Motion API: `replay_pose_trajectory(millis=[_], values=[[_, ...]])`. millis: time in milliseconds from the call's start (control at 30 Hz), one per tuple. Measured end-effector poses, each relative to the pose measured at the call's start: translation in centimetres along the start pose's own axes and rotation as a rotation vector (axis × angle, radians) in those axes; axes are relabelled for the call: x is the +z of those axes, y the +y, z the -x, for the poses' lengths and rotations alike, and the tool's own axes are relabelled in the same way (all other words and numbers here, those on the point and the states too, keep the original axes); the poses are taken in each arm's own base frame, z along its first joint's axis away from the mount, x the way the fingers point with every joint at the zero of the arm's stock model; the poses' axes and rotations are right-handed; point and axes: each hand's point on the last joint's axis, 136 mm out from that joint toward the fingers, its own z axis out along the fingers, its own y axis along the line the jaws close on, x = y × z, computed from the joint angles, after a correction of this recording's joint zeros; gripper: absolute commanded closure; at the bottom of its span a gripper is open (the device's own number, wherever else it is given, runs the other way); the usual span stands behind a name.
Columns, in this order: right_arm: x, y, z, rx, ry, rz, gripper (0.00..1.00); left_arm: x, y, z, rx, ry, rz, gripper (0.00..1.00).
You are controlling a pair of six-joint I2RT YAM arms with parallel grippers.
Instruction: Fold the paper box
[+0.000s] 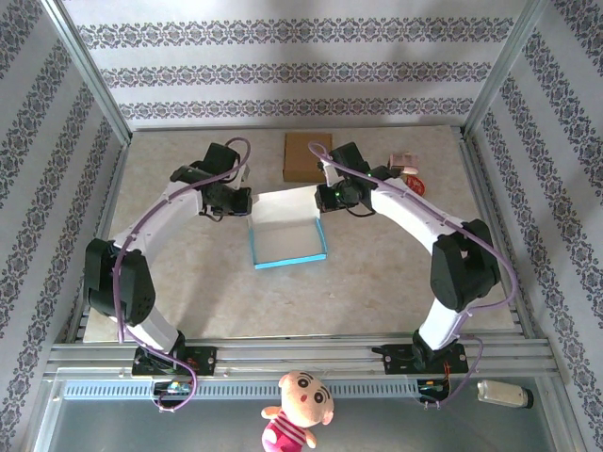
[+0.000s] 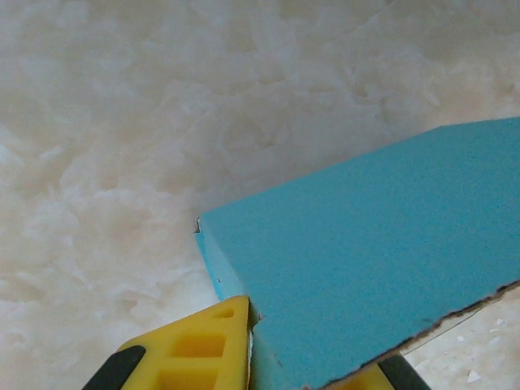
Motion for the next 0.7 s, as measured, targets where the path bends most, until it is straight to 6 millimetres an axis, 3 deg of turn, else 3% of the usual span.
replay_pose_trajectory(millis=[700], values=[[-0.9,2.1,-4.2,0.039,-0.11,0.05,0.93,-0.7,-0.2,-4.0,-0.108,-0.192,0.0,0.93]])
